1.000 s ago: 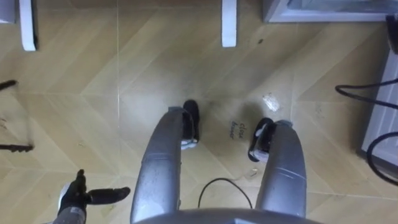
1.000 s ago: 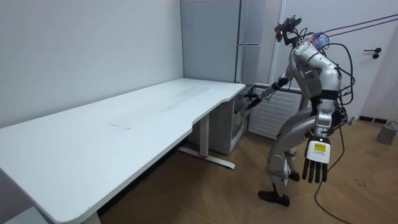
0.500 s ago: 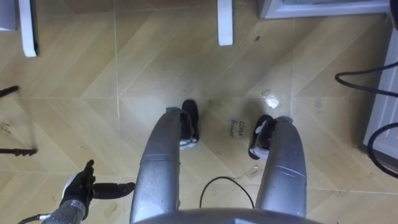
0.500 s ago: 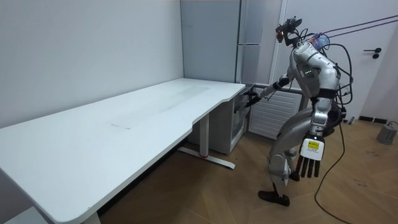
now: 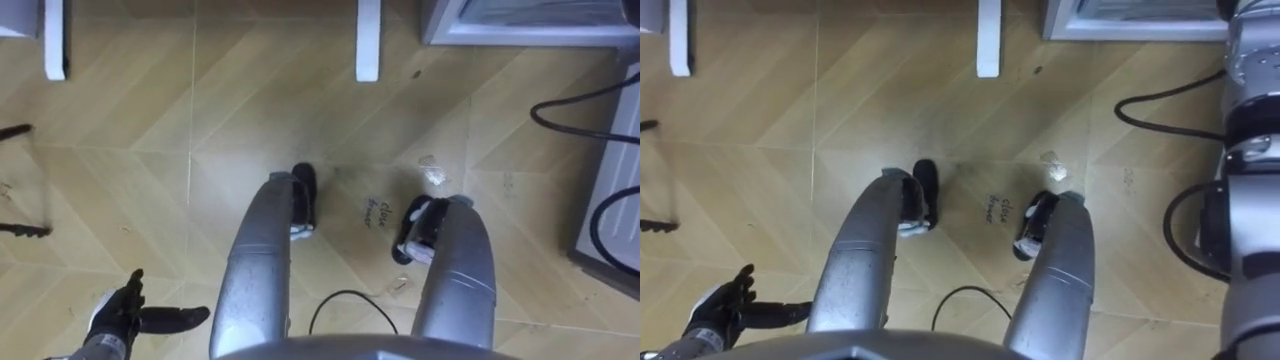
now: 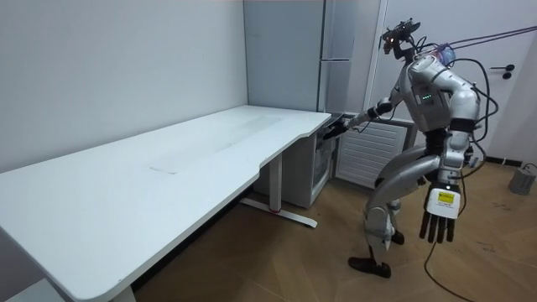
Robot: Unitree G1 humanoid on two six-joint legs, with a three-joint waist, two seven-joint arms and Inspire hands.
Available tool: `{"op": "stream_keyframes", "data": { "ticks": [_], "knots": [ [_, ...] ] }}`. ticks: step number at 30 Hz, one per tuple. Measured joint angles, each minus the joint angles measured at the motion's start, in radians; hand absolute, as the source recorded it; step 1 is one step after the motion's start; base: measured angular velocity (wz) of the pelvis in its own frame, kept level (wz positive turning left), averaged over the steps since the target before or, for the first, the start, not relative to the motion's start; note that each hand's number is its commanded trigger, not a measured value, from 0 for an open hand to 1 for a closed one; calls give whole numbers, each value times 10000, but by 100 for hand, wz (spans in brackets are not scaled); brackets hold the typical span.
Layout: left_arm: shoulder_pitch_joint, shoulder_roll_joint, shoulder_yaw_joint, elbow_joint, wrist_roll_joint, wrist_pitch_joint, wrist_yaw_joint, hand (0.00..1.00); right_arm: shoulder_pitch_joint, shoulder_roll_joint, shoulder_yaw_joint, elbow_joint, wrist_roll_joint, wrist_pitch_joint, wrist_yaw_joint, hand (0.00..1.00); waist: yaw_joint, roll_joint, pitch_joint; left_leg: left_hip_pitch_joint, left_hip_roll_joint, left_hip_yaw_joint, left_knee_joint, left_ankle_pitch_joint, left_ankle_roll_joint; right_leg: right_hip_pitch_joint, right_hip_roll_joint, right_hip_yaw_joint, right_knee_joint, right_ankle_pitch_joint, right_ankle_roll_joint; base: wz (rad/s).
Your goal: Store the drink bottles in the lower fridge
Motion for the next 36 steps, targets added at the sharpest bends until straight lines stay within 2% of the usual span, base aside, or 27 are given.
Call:
{"op": "stream_keyframes", "data": {
  "ticks": [4,8,13,18,21,23,27,31,32,33,35,36],
  "knots": [
    [150,319,96,-24,-10,13,-184,0,4,368,1,19,222,-291,87,0,117,-87,30,42,-5,-226,-289,295,-226,93,-27,-310,7,-71,-178,15],
    [291,380,84,-67,-9,18,-273,0,39,591,6,83,226,-559,161,0,205,-95,33,62,17,-477,-424,466,-408,195,-12,-559,8,-109,-372,11],
    [346,380,89,-40,-23,63,-284,0,135,638,75,218,240,-738,429,0,322,-121,50,56,101,-521,-433,522,-445,268,5,-710,7,-127,-456,4],
    [341,399,99,-18,-55,15,-363,0,259,589,193,976,144,-654,1234,0,454,-112,48,140,151,-595,-207,417,-375,536,40,-806,-33,-115,-469,0],
    [291,401,111,204,-2,-32,-535,0,473,563,177,1562,-278,-285,1713,0,491,-87,61,418,121,-634,-218,316,-297,961,101,-907,-178,-204,-231,3],
    [301,400,98,319,0,-21,-535,0,1090,367,185,1759,-833,-31,1912,0,645,-80,59,770,100,-656,-270,192,-211,1414,140,-939,-441,-218,-127,0],
    [160,365,100,442,21,-19,-536,0,2018,35,186,2017,-1860,146,2183,0,664,-129,68,1348,-30,-610,-538,113,-109,2070,173,-896,-957,-106,194,-1],
    [-9,224,462,1218,106,-211,-534,0,3340,9,193,2051,-3517,290,2357,0,439,-339,63,2384,-73,-463,-1098,-23,25,3125,336,-831,-1899,141,606,-9],
    [-138,207,623,1463,299,-244,-525,0,3686,-29,192,2023,-4181,297,2342,0,363,-492,57,2717,-61,-330,-1340,-39,51,3415,340,-826,-2194,243,652,-18],
    [-238,170,715,1667,404,-272,-514,0,3820,-53,189,2021,-4527,303,2322,0,293,-531,56,2901,-57,-293,-1449,-46,64,3596,363,-825,-2350,296,667,-18],
    [-520,45,1055,2499,481,-527,-382,0,4402,-117,187,1701,-5737,311,2030,0,58,-763,-12,3646,-39,-86,-1891,-93,120,4364,500,-686,-2983,523,726,-19],
    [-533,-29,1197,2603,522,-562,-320,0,4529,-149,184,1575,-6075,311,1946,0,-65,-812,-21,3850,-38,-32,-1982,-110,140,4566,507,-678,-3140,572,754,-17]
  ]
}}
